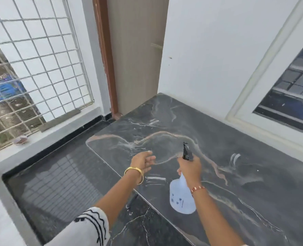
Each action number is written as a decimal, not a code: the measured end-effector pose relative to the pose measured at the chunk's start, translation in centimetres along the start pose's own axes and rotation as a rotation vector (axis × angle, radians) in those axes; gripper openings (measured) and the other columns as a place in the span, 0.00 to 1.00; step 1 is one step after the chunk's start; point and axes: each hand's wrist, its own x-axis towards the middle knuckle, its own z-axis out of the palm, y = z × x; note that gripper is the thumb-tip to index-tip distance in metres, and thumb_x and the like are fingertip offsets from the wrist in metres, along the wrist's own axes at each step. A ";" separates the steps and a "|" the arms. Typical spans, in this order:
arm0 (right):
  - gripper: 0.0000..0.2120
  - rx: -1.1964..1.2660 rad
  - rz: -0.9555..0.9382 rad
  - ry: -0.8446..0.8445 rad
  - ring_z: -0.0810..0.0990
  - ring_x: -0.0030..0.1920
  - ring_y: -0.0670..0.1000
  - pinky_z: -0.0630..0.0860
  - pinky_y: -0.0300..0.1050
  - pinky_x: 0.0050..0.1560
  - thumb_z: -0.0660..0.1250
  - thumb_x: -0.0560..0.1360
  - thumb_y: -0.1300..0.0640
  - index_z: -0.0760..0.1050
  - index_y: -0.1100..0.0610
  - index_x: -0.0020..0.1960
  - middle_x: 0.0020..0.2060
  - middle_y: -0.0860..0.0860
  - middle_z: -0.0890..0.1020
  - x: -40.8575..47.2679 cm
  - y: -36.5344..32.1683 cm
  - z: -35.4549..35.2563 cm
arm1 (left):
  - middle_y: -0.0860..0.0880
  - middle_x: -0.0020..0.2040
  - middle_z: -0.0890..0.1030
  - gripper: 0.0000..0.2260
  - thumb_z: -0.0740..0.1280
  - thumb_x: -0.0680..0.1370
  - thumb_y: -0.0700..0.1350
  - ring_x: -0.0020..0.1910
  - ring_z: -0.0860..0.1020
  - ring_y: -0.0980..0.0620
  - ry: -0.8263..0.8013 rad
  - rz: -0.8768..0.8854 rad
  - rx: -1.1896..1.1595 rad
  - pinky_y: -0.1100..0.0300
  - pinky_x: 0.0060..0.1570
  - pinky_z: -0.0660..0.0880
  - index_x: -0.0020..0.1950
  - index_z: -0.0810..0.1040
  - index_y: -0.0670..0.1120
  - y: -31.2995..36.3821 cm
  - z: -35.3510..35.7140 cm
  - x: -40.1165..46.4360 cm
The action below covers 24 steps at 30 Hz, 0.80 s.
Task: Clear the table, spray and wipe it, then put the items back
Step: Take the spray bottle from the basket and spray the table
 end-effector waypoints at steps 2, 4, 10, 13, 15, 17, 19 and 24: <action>0.07 0.003 0.032 0.051 0.70 0.23 0.52 0.68 0.38 0.23 0.62 0.71 0.66 0.68 0.59 0.36 0.26 0.55 0.70 0.4 0.0 1.1 | 0.50 0.40 0.80 0.06 0.62 0.77 0.44 0.39 0.75 0.53 -0.001 0.005 0.054 0.59 0.42 0.71 0.51 0.75 0.45 0.8 0.6 1.3; 0.06 0.026 0.069 0.072 0.70 0.23 0.52 0.68 0.41 0.26 0.62 0.70 0.66 0.68 0.59 0.36 0.26 0.55 0.70 0.9 -0.3 1.8 | 0.50 0.39 0.79 0.06 0.62 0.77 0.43 0.37 0.75 0.54 -0.016 0.029 0.087 0.61 0.39 0.70 0.51 0.75 0.44 1.2 1.5 2.4; 0.04 0.050 0.061 0.052 0.71 0.28 0.53 0.70 0.41 0.26 0.63 0.71 0.65 0.70 0.60 0.39 0.30 0.56 0.72 4.3 -1.5 2.9 | 0.50 0.40 0.80 0.06 0.62 0.77 0.43 0.37 0.75 0.54 -0.030 0.083 0.158 0.61 0.39 0.69 0.40 0.74 0.48 2.0 3.6 5.3; 0.05 0.043 0.065 0.037 0.72 0.28 0.54 0.70 0.39 0.25 0.62 0.71 0.64 0.69 0.59 0.38 0.29 0.54 0.71 6.3 -2.1 3.6 | 0.49 0.41 0.80 0.07 0.63 0.77 0.43 0.37 0.74 0.54 -0.027 0.093 0.184 0.61 0.40 0.70 0.40 0.74 0.49 2.6 3.8 6.4; 0.06 0.041 0.063 0.004 0.71 0.24 0.52 0.69 0.39 0.24 0.63 0.71 0.65 0.68 0.59 0.37 0.26 0.53 0.70 7.9 -2.7 4.1 | 0.50 0.39 0.79 0.07 0.62 0.77 0.42 0.37 0.74 0.55 -0.009 0.119 0.171 0.62 0.39 0.69 0.40 0.74 0.48 3.4 4.0 7.3; 0.06 0.028 0.052 -0.020 0.70 0.23 0.51 0.68 0.38 0.22 0.63 0.70 0.66 0.68 0.59 0.37 0.26 0.53 0.70 9.1 -3.3 4.6 | 0.50 0.39 0.79 0.07 0.62 0.77 0.42 0.37 0.73 0.55 0.022 0.135 0.178 0.64 0.37 0.68 0.39 0.74 0.48 3.9 3.8 8.2; 0.06 0.002 0.041 -0.027 0.70 0.23 0.51 0.68 0.37 0.21 0.63 0.70 0.66 0.69 0.58 0.36 0.26 0.54 0.71 9.8 -3.9 5.3 | 0.48 0.41 0.79 0.08 0.63 0.77 0.41 0.39 0.74 0.53 0.045 0.175 0.262 0.65 0.37 0.68 0.38 0.74 0.49 4.2 3.3 8.9; 0.12 -0.126 -0.005 -0.009 0.71 0.29 0.54 0.74 0.47 0.31 0.65 0.68 0.61 0.66 0.52 0.29 0.24 0.49 0.71 11.8 -5.4 7.0 | 0.47 0.45 0.79 0.04 0.62 0.76 0.40 0.42 0.75 0.50 0.027 0.309 0.661 0.60 0.41 0.71 0.45 0.75 0.49 6.0 2.8 11.5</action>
